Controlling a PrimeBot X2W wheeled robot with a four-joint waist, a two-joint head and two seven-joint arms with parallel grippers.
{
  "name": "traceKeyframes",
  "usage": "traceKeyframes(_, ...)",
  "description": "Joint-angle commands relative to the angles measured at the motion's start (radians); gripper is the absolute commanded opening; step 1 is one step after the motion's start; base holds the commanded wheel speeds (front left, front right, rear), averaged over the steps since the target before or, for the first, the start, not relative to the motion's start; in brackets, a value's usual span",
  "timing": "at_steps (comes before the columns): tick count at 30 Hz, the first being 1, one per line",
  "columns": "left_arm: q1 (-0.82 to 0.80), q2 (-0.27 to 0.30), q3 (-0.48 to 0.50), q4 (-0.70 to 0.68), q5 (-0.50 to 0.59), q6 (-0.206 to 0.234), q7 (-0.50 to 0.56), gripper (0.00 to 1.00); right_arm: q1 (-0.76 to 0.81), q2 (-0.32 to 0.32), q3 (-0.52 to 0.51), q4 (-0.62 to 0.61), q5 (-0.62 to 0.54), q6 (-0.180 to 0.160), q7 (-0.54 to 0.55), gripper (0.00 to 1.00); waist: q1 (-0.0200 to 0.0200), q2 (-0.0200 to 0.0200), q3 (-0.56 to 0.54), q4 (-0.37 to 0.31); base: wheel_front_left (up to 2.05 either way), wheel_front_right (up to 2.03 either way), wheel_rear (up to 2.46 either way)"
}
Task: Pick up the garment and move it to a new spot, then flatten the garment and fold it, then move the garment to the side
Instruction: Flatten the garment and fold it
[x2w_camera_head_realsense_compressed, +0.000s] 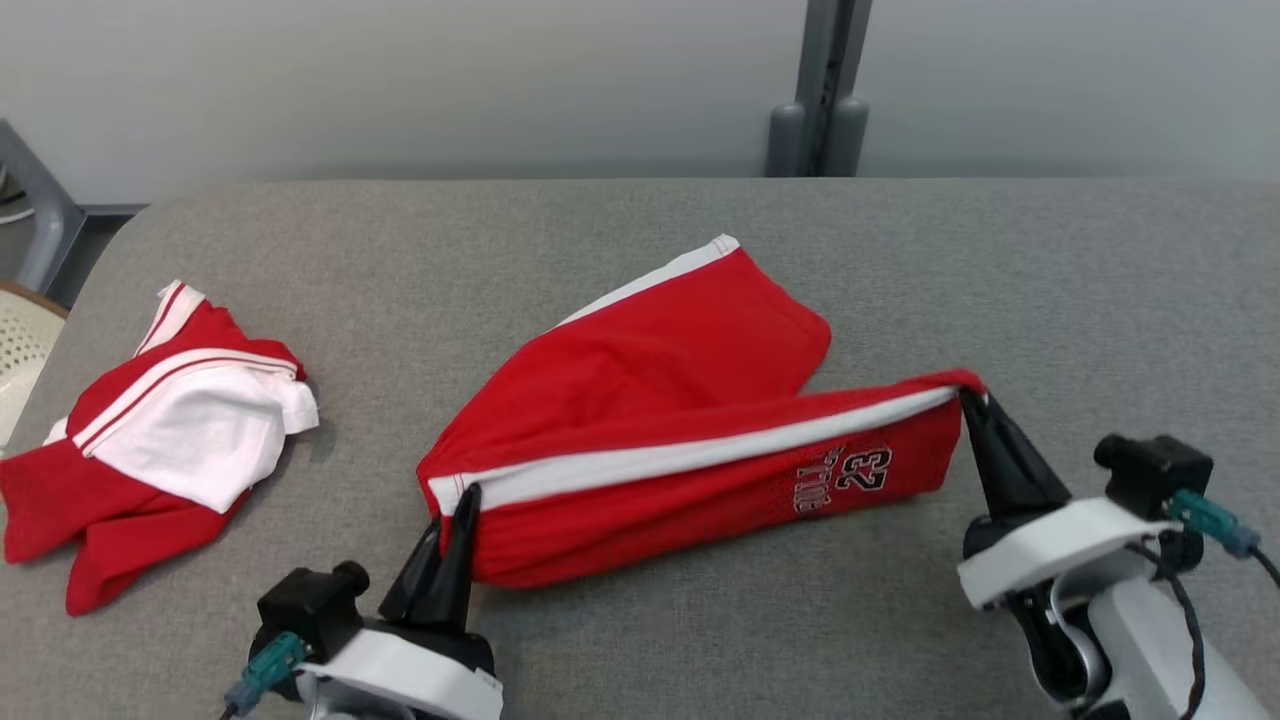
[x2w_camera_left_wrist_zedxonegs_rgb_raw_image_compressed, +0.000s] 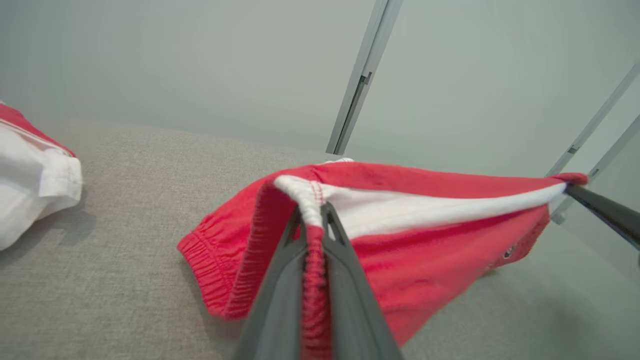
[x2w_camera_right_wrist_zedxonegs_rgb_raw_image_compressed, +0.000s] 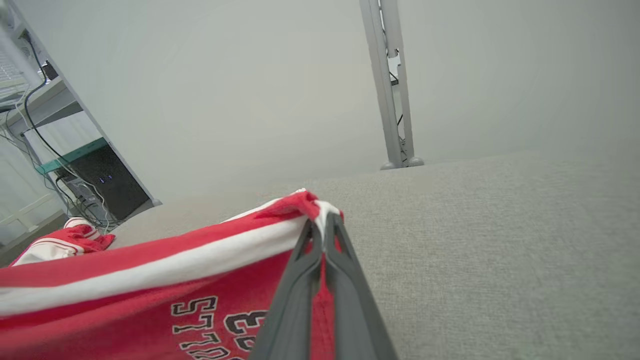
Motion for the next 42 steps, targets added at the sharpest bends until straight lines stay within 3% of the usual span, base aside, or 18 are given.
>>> traceKeyframes(1, -0.026, 0.006, 0.003, -0.005, -0.013, 0.001, -0.002, 0.00, -0.028, -0.008, 0.003, 0.014, -0.005, 0.000, 0.001, 0.00, 0.0000, 0.0000, 0.044, 0.040, 0.00, 0.00, 0.00)
traceKeyframes(7, -0.145, 0.005, -0.011, -0.011, -0.065, 0.001, -0.002, 0.00, -0.277, -0.039, 0.079, 0.163, -0.018, 0.000, 0.001, 0.00, 0.0000, 0.0000, 0.134, 0.098, 0.00, 0.00, 0.00)
traceKeyframes(17, -0.276, 0.005, -0.072, 0.003, -0.148, 0.001, -0.002, 0.00, -0.534, -0.062, 0.151, 0.359, -0.044, 0.000, 0.001, 0.00, 0.0000, 0.0000, 0.246, 0.165, 0.00, 0.00, 0.00)
traceKeyframes(41, -0.459, 0.005, -0.159, 0.078, -0.294, 0.001, -0.002, 0.00, -0.818, -0.058, 0.176, 0.585, -0.122, 0.000, 0.001, 0.00, 0.0000, 0.0000, 0.395, 0.226, 0.00, 0.00, 0.00)
traceKeyframes(42, -0.463, 0.005, -0.160, 0.081, -0.295, 0.002, -0.002, 0.00, -0.821, -0.056, 0.174, 0.587, -0.127, 0.000, 0.001, 0.11, 0.0000, 0.0000, 0.399, 0.225, 0.00, 0.00, 0.00)
